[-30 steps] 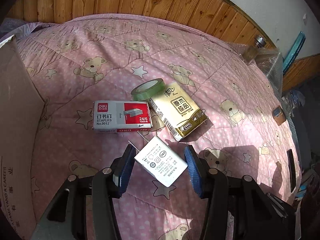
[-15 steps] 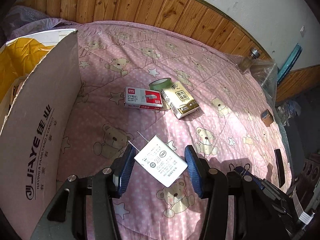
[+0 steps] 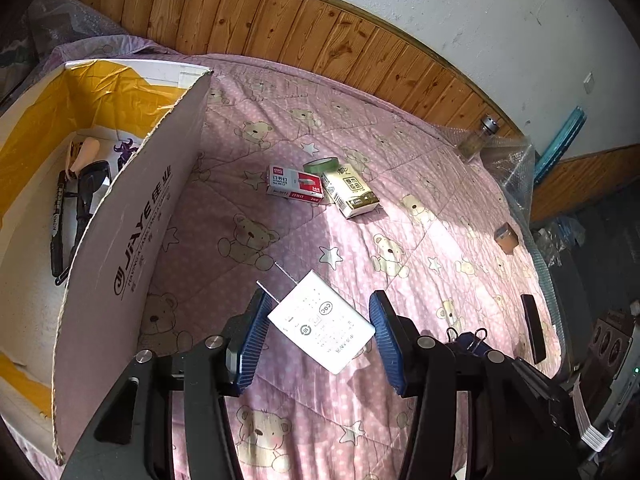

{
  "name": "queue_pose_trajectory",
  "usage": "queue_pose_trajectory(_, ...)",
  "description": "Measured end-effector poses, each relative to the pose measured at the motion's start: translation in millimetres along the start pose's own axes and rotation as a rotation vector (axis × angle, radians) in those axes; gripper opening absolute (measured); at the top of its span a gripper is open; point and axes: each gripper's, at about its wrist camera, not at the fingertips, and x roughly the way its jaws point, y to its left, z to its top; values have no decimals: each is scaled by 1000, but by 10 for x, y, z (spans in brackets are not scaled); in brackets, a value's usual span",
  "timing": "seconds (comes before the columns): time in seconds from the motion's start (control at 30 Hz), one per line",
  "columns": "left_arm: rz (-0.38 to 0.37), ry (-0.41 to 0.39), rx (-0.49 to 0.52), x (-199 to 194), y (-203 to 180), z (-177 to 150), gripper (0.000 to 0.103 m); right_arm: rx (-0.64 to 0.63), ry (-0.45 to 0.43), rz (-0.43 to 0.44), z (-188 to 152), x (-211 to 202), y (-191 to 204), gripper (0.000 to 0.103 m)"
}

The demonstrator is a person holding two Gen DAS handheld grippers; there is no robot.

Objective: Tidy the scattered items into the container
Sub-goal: 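Lift the clip and charger and carry both tools over the white box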

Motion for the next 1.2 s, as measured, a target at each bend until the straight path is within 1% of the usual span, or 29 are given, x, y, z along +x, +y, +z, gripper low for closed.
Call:
queue_pose_trajectory(0.33,-7,-67,-22,-467,68,-167,52,-77,-53,12,-52,-305,319,34)
queue_pose_trajectory(0.6,-23,-90,-42,-649,86,-296,52,-104,-82,9,-133,-506,449,34)
queue_pose_trajectory(0.87,-35,-128,-41,-845,50,-320,52,-163,-124,10,-129,-677,632,34)
queue_pose_trajectory(1.0,-31,-143,-49,-934,94,-342,52,-201,-130,26,-111,-703,766,34)
queue_pose_trajectory(1.2,-6,-178,-79,-1128,280,-344,52,-263,-137,69,-35,-728,1001,34)
